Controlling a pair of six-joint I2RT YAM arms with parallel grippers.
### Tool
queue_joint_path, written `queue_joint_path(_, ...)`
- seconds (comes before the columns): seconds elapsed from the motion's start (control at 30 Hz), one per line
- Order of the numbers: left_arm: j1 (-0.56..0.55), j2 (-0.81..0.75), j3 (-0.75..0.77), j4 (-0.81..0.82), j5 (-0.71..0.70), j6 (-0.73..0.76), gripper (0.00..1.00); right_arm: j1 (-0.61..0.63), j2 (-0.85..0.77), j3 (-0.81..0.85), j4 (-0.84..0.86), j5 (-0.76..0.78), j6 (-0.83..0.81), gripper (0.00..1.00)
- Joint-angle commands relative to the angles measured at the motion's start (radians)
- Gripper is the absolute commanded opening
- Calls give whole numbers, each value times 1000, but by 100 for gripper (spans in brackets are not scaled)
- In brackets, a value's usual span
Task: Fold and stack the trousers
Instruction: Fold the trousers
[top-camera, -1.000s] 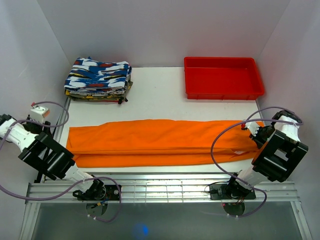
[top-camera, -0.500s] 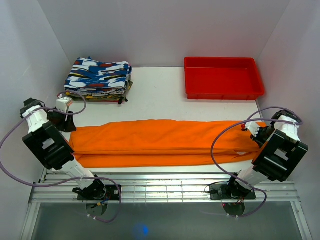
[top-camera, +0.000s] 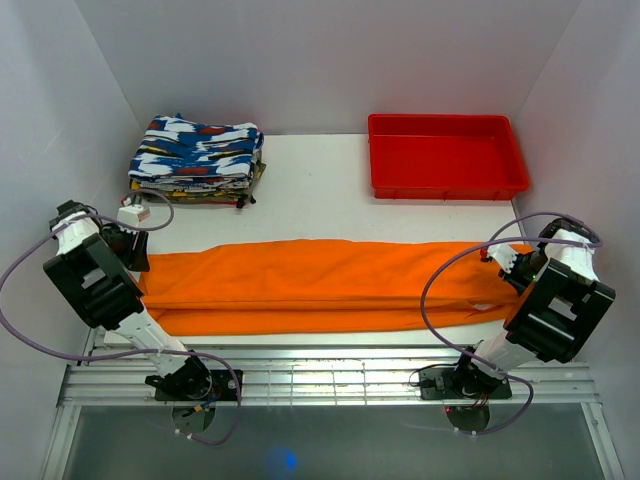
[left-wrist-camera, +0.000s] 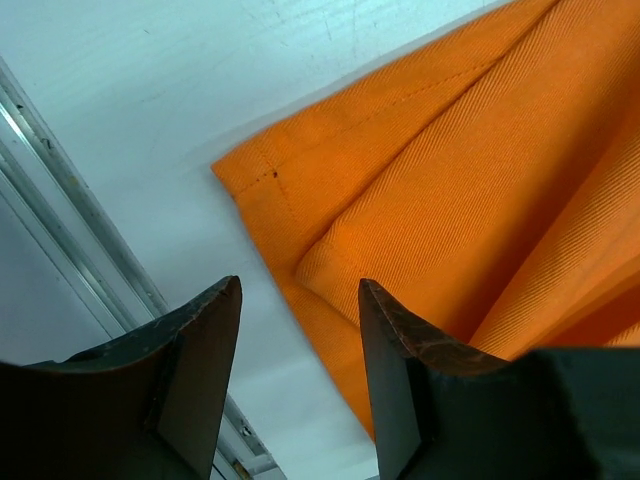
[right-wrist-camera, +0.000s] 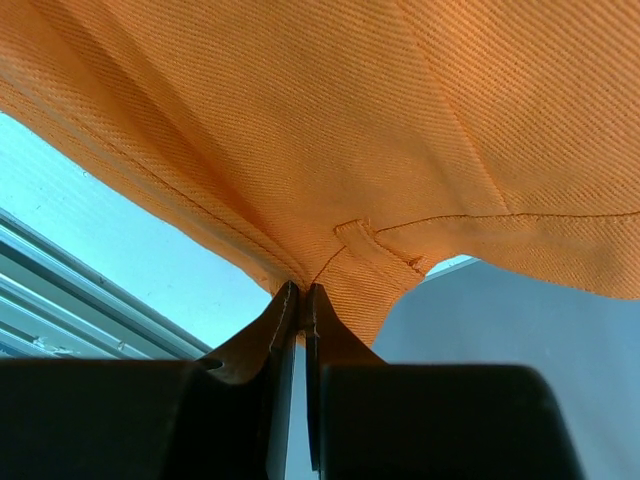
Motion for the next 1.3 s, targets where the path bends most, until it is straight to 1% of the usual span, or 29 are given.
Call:
queue_joint_path(0.0,-4,3,-21,-11,-21,25,60,3,4,39,-1,28,3,8)
queue_joint_path(0.1,-4,17,-18,-10,-7,19,59,9,4,42,-4,28,6,8)
queue_joint_path(0.3,-18,34,-31,-16,13,22,49,12,5,40,-3,29,9,8)
queue_joint_path(0.43,-28,47,-42,-19,10,11,39,17,4,42,-1,29,9,8)
queue_joint_path(0.47,-30,49,-42,-21,7,9,35,19,5,43,-1,31,11,8)
queue_joint_path(0.57,-31,57,-36,-18,-7,9,28,19,9,46,-3,31,11,8)
queue_joint_path(0.6,-31,58,-33,-19,-10,8,21,19,9,46,-1,31,13,8)
queue_joint_path(0.8,-33,54,7,-22,-18,6,5,19,13,48,-1,26,13,8)
queue_joint_path(0.83,-31,54,16,-30,-21,5,0,19,13,48,-1,26,13,8)
queue_joint_path(1.1,-31,38,142,-50,-82,37,0,19,15,40,8,34,8,8)
queue_joint_path(1.27,-33,87,223,-47,-96,31,0,19,16,40,8,34,6,8)
